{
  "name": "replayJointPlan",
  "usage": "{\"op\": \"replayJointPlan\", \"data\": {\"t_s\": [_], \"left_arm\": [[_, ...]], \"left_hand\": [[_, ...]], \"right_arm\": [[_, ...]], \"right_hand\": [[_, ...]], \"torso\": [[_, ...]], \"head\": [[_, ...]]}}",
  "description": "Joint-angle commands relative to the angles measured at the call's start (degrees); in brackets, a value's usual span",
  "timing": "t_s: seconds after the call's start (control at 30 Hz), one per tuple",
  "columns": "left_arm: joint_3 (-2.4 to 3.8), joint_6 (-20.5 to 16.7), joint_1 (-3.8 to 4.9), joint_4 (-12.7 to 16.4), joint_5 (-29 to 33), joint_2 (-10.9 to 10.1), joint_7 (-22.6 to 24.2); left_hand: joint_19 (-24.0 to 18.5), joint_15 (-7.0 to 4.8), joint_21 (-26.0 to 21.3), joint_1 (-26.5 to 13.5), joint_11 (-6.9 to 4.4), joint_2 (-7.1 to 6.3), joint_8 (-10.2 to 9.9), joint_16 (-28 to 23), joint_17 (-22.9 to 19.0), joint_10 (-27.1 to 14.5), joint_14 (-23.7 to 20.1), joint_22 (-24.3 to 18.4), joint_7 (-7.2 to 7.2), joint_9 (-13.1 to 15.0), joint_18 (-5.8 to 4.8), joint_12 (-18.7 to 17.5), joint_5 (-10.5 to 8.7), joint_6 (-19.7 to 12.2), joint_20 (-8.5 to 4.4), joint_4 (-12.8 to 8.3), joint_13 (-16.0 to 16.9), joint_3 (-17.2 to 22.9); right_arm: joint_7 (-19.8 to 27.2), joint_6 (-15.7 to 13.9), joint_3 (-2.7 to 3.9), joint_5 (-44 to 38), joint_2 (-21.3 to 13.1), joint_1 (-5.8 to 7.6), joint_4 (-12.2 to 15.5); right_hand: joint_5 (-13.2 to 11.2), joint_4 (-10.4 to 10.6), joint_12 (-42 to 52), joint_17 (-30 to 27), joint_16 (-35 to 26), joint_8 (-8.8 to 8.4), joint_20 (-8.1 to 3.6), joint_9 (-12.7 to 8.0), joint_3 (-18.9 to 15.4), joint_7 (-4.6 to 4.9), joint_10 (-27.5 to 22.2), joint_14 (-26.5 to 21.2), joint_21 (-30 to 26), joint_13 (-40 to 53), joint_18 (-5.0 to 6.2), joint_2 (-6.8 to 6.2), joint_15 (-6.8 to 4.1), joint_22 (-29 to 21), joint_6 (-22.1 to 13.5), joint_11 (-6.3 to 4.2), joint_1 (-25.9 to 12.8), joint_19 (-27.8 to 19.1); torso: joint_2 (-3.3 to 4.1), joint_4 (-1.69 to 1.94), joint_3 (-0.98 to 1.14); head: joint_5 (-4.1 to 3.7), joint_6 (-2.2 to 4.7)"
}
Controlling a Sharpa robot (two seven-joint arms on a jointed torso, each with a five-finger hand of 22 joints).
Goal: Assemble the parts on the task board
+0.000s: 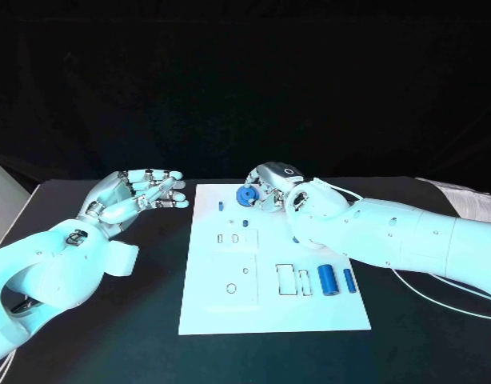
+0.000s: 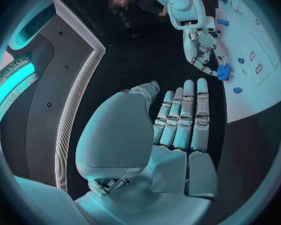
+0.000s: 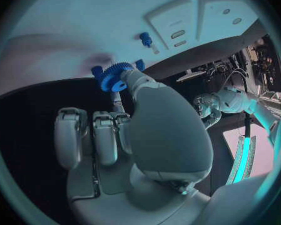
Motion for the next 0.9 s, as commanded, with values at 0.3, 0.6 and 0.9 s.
{"op": "replayJointPlan", "data": {"t_s": [0.3, 0.6, 0.9], "left_arm": [[0.05, 1.06, -0.03, 0.05, -0.32, 0.2, 0.32], [0.05, 1.07, -0.03, 0.07, -0.34, 0.18, 0.3], [0.05, 1.03, -0.03, 0.08, -0.35, 0.1, 0.29]], "left_hand": [[0.12, 0.02, 0.29, -0.09, -0.12, -0.42, 0.1, 0.19, 0.05, 0.47, -0.31, 0.09, 0.61, -0.01, 0.72, -0.37, -0.34, -0.15, -0.15, 0.06, -0.1, 0.35], [0.12, 0.02, 0.29, -0.09, -0.12, -0.42, 0.1, 0.19, 0.05, 0.47, -0.31, 0.09, 0.61, -0.01, 0.72, -0.37, -0.34, -0.15, -0.15, 0.06, -0.1, 0.35], [0.12, 0.02, 0.29, -0.09, -0.12, -0.42, 0.1, 0.19, 0.05, 0.47, -0.31, 0.09, 0.61, -0.01, 0.72, -0.37, -0.34, -0.15, -0.15, 0.06, -0.1, 0.35]], "right_arm": [[-1.06, 2.74, -0.16, -2.53, 2.32, -0.45, -2.68], [-1.71, 4.52, -0.25, -2.7, 2.97, -0.66, -3.72], [-2.89, 5.44, -0.29, -3.55, 2.98, -0.69, -4.04]], "right_hand": [[-0.23, -0.11, 0.2, 13.27, 0.22, 1.63, -0.3, 1.07, 0.57, -1.05, 6.06, 5.58, 0.3, 15.09, -1.13, -0.26, -0.4, 6.97, 1.61, -0.21, -0.72, 3.68], [-0.53, -0.16, 0.2, 13.23, 0.21, 1.58, -0.29, 1.06, 0.74, -1.0, 6.06, 5.57, 0.35, 15.09, -1.15, -0.38, -0.37, 7.03, 1.47, -0.16, -0.96, 3.69], [-1.07, -0.23, 0.2, 13.25, 0.21, 1.53, -0.24, 1.06, 0.94, -0.92, 6.06, 5.58, 0.35, 15.09, -1.15, -0.67, -0.3, 7.06, 1.27, -0.1, -1.43, 3.68]], "torso": [[-0.02, 0.13, 0.01], [-0.05, 0.09, 0.01], [0.01, 0.02, 0.04]], "head": [[0.14, -0.35], [0.2, -0.51], [0.25, -0.47]]}}
